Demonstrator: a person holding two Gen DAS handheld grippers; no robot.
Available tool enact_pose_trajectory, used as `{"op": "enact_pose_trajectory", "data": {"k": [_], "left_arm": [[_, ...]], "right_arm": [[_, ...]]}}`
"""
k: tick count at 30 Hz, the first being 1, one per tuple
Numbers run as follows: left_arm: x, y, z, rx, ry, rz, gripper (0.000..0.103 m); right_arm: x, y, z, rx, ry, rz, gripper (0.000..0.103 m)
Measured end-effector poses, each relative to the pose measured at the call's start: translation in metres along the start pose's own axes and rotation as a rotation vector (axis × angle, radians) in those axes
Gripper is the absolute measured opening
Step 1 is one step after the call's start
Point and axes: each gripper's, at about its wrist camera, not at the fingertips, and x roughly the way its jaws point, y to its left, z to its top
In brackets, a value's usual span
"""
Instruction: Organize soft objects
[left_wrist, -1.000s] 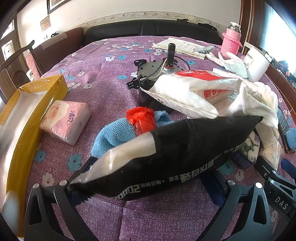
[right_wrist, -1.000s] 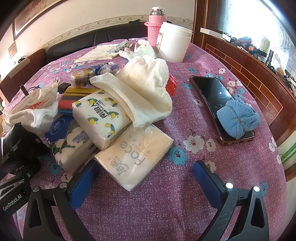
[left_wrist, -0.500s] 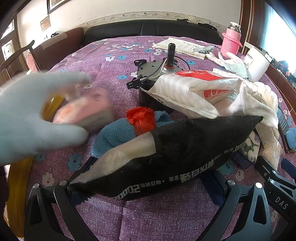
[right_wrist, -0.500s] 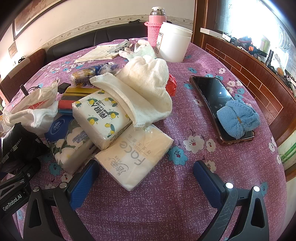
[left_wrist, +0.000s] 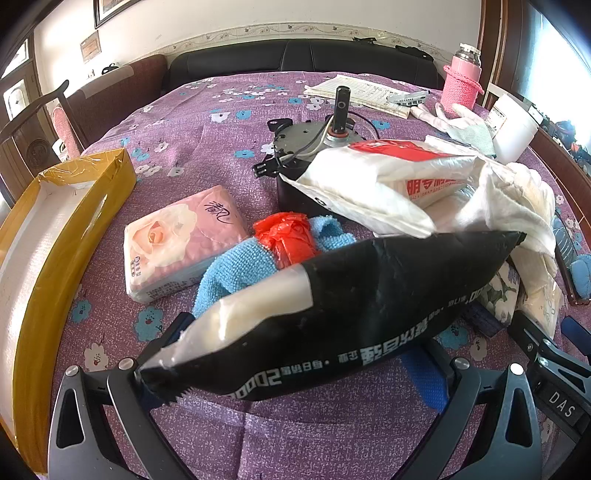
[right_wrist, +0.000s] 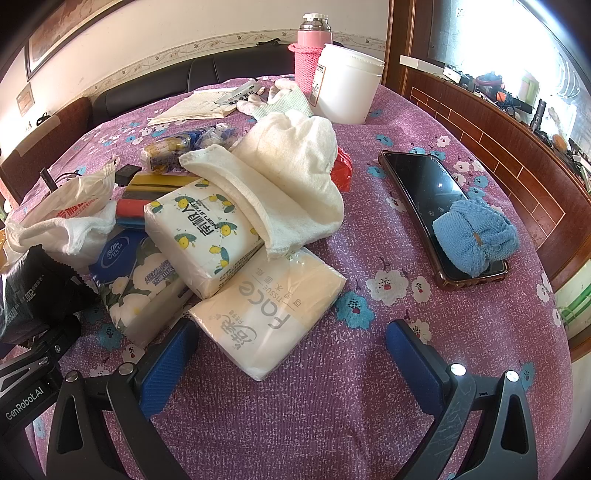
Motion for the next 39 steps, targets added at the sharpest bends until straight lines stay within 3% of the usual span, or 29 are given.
{"op": "enact_pose_trajectory", "data": {"k": [39], "left_arm": [[-0.001, -0.0015, 0.001, -0.004, -0.001, 0.002, 0.103]], "right_arm": [[-0.0003, 0.0026, 0.0001, 0.031, 0.0, -0.023, 0.102]]}}
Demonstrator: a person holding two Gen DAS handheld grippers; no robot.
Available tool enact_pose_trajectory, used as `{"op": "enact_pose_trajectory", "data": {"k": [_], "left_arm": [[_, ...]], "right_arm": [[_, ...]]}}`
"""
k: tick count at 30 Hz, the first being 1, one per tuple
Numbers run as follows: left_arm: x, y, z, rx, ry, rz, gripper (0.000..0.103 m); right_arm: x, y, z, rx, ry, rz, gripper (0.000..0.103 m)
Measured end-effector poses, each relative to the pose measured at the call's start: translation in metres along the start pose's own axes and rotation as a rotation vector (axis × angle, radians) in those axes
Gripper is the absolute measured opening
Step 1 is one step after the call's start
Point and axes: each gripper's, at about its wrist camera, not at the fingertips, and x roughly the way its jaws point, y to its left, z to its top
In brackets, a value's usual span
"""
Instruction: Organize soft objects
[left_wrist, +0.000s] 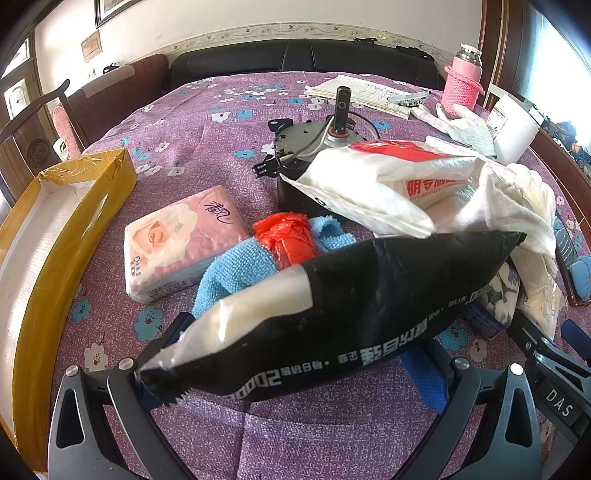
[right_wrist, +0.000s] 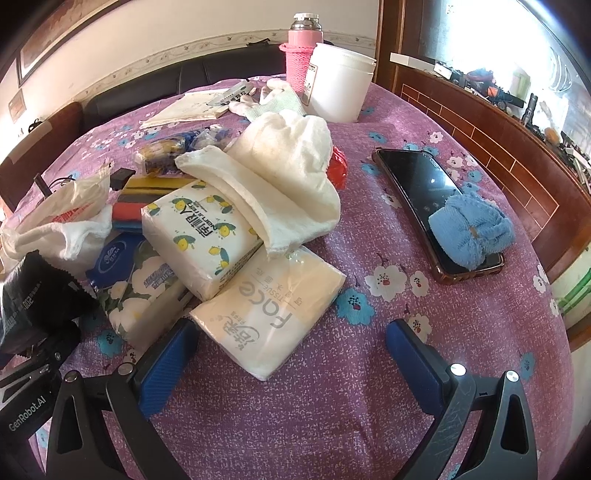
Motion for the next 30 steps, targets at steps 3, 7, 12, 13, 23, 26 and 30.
{"op": "enact_pose_trajectory", "data": {"k": [3, 7, 12, 13, 23, 26, 30], "left_arm": [[0.0, -0.0001, 0.0, 0.0, 0.0, 0.0, 0.103], [0.0, 0.0, 0.0, 0.0, 0.0, 0.0, 0.103], [0.0, 0.0, 0.0, 0.0, 0.0, 0.0, 0.103], [0.0, 0.0, 0.0001, 0.0, 0.0, 0.0, 0.103], [0.0034, 0.0036, 0.0028, 0.044, 0.057, -0.038, 0.103], [0.0027, 0.0036, 0.0016, 0.067, 0.061, -0.047, 0.103], [0.0002, 0.0025, -0.001, 0.063, 0.05, -0.03, 0.103]], "right_arm": [[0.0001, 0.0001, -0.0002, 0.0, 0.0, 0.0, 0.102], [0.0006, 0.0005, -0.0001, 0.009, 0.001, -0.008, 0.102], [0.0007, 0.0009, 0.0011, 0.022, 0.012, -0.018, 0.102], [0.0007, 0.0008, 0.0011, 0.022, 0.012, -0.017, 0.102], [-0.0021, -0.001, -0.0018, -0.016, 0.027, 0.016, 0.102], [-0.0024, -0.0023, -0.0011, -0.045, 0.052, 0.038, 0.102], [-0.0027, -0.0005, -0.0015, -0.053, 0.062, 0.028, 0.102]]}}
